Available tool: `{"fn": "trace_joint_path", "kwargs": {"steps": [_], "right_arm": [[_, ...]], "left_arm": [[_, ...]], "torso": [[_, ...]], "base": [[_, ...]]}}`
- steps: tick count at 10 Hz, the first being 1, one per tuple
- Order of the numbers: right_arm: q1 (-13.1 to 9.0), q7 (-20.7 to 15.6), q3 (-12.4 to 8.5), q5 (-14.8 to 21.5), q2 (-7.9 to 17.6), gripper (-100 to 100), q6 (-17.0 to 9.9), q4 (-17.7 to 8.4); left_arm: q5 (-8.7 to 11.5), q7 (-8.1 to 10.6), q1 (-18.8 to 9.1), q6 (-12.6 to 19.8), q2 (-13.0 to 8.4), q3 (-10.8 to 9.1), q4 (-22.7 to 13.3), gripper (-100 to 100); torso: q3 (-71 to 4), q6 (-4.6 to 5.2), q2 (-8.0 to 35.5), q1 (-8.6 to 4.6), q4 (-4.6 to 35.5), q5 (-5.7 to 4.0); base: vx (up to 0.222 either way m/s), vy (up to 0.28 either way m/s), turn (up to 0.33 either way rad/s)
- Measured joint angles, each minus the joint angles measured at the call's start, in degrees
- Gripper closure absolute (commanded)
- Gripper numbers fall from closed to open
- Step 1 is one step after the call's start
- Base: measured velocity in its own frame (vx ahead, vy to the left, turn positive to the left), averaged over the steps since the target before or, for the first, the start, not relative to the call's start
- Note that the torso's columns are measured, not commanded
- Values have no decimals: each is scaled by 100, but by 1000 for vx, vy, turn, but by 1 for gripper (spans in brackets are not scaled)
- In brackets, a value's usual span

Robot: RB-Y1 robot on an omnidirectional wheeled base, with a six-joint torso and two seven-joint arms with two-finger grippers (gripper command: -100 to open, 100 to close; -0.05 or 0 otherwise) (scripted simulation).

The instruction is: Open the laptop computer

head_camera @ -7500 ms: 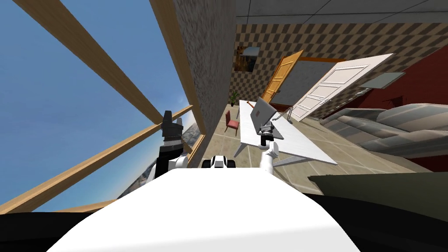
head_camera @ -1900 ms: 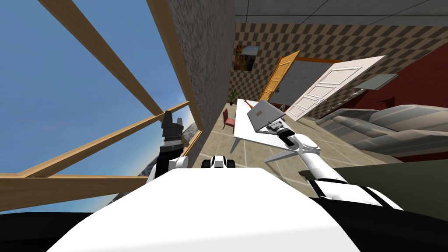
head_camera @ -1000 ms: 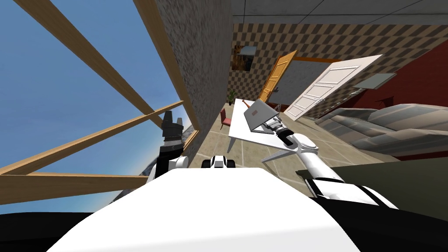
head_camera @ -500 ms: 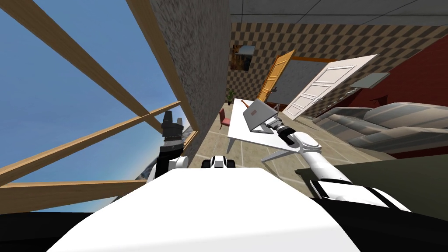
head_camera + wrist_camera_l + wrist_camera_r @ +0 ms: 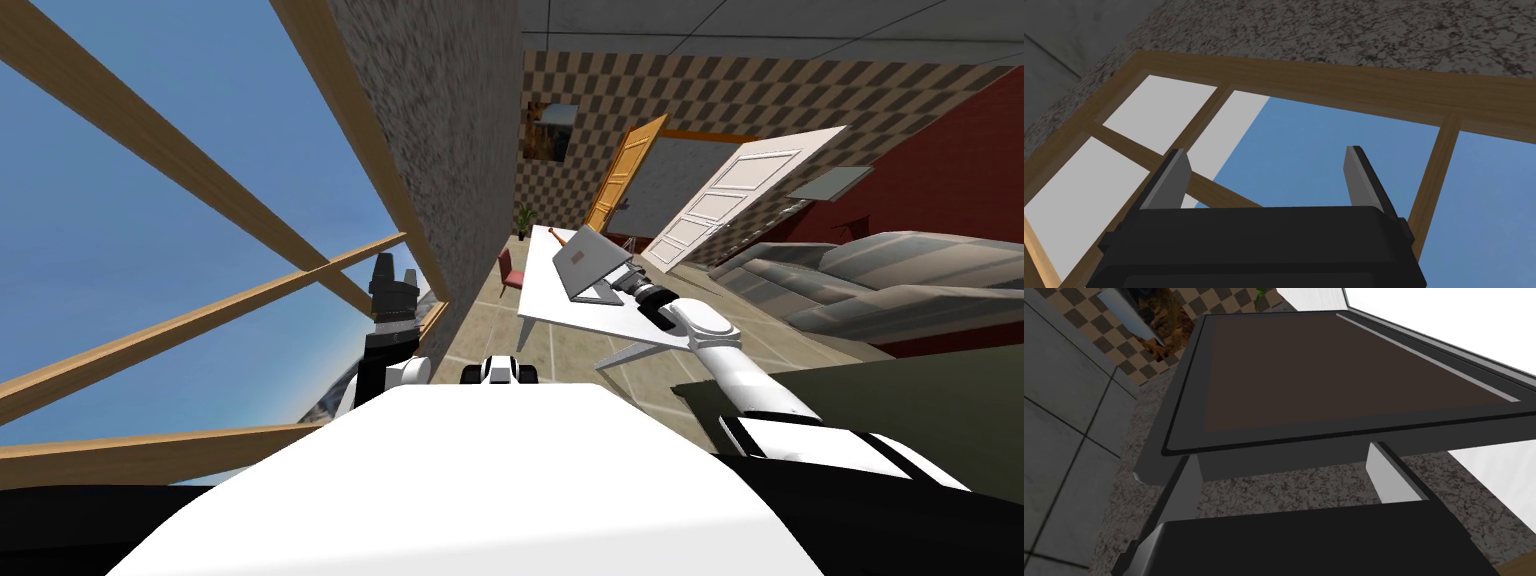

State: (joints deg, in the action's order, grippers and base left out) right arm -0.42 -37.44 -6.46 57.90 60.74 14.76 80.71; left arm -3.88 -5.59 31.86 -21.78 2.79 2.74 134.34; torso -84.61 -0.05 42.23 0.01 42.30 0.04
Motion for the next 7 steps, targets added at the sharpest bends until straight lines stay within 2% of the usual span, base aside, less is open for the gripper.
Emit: {"fn": "trace_joint_path", "kwargs": {"steps": [7], "right_arm": [[160, -620, 18, 836, 354, -100, -309, 510]], "left_arm": [[0, 0, 0, 0, 0, 0, 0, 0]], "torso": [[3, -2, 4, 4, 1, 1]], "base": [[30, -11, -37]]}}
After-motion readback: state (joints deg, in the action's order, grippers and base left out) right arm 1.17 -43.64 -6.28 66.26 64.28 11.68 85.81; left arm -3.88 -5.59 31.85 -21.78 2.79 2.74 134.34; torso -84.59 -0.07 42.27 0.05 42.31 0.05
